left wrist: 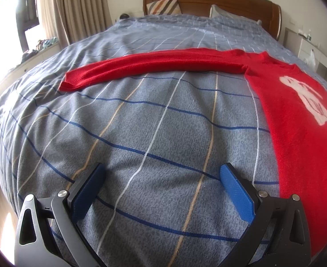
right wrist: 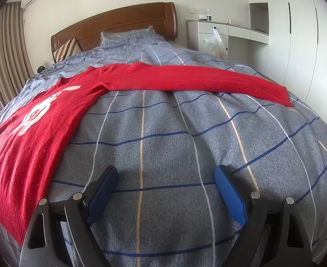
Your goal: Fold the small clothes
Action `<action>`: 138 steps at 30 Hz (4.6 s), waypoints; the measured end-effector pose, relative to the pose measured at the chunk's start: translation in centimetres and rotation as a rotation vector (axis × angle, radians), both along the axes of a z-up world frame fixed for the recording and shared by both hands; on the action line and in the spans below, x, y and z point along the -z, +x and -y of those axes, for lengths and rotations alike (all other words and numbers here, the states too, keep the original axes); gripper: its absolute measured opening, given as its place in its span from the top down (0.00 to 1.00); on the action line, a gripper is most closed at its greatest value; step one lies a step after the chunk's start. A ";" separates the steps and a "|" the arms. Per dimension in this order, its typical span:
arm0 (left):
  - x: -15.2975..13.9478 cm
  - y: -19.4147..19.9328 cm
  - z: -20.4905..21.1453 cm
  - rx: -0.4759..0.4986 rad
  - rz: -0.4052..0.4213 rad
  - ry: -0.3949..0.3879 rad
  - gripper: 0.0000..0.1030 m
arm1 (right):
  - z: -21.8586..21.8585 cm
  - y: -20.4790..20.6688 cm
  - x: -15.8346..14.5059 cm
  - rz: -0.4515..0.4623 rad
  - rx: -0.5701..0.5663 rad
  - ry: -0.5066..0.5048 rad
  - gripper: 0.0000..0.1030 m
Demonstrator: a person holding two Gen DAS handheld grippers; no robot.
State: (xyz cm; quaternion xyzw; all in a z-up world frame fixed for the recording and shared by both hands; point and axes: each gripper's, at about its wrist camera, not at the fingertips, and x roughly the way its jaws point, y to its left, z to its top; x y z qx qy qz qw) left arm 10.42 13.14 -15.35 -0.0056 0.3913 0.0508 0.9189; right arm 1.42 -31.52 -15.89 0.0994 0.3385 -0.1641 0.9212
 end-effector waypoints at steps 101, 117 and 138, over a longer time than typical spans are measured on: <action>0.2 -0.2 -0.1 -0.011 0.030 0.025 0.01 | 23.2 -1.0 -1.3 0.251 0.450 0.940 0.47; 0.1 -0.5 0.2 -0.015 0.040 0.025 0.01 | 17.6 11.7 -14.2 0.254 0.177 0.634 0.96; 0.3 -0.7 0.8 -0.023 0.071 0.026 0.00 | -21.6 21.9 -5.6 -0.121 -0.679 0.473 0.32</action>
